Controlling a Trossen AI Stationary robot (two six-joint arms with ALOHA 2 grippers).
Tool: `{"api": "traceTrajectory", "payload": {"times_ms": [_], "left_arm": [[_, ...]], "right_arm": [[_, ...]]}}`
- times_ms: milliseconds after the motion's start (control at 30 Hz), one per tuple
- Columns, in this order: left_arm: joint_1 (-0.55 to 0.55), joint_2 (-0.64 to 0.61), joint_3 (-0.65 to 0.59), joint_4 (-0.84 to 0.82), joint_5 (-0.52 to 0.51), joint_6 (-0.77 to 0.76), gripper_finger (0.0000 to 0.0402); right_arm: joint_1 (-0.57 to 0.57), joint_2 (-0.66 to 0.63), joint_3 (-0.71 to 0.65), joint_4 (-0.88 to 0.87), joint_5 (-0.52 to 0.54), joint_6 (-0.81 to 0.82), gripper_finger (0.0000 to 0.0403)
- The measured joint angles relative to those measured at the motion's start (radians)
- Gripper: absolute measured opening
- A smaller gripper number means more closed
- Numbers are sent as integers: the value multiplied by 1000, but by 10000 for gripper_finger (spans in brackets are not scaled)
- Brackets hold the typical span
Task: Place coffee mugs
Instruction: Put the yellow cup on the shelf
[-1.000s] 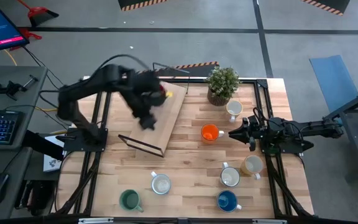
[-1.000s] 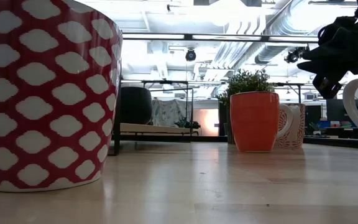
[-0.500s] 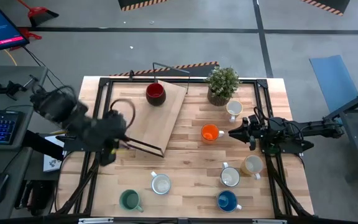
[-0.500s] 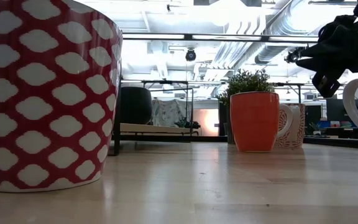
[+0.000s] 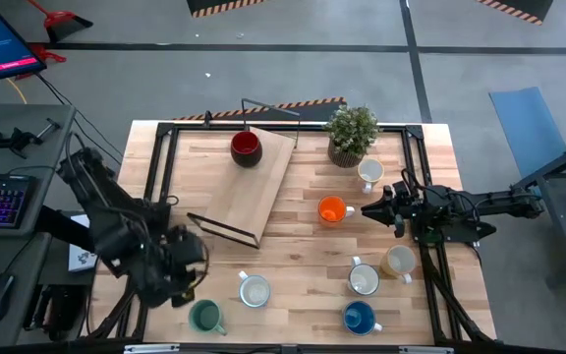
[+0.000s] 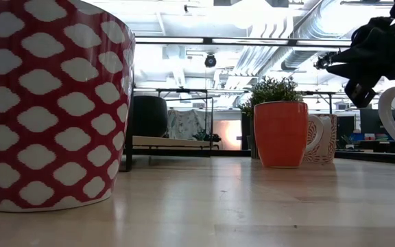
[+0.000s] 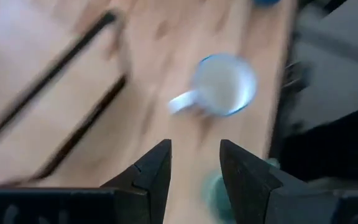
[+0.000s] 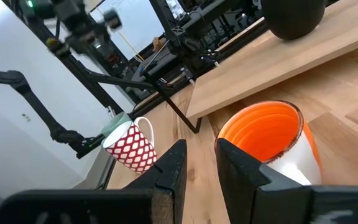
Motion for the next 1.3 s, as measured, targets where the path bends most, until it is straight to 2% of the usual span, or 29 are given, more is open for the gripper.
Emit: {"api": "traceTrajectory", "payload": {"times_ms": [233, 367, 467, 533, 667, 767, 900, 967, 1167, 1300], "left_arm": [[-40, -153, -415, 476, -221, 73, 126], [-12, -244, -640, 846, -229, 135, 126], [-5, -292, -751, 1144, -217, 294, 126], [4, -313, -786, 1261, -215, 398, 126], [27, -338, -797, 1273, -218, 506, 126], [33, -352, -797, 1239, -213, 512, 126], [32, -372, -797, 1167, -201, 461, 126], [32, -384, -797, 1156, -191, 420, 126], [32, -397, -797, 1152, -178, 405, 126], [32, -396, -797, 1150, -178, 401, 126]], "right_arm": [[0, 0, 0, 8, 0, 94, 74], [0, 1, 1, 76, 0, 97, 74], [0, 5, 26, 91, 20, 61, 71], [0, 26, 69, 64, 40, 20, 66], [-1, 126, 205, -69, 76, -79, 51], [-4, 239, 338, -291, 153, -113, 41], [-27, 396, 495, -622, 293, -25, 35], [-49, 463, 557, -729, 320, 5, 39], [-131, 598, 682, -765, 314, -144, 89], [-226, 677, 707, -784, 276, -154, 131]]}}
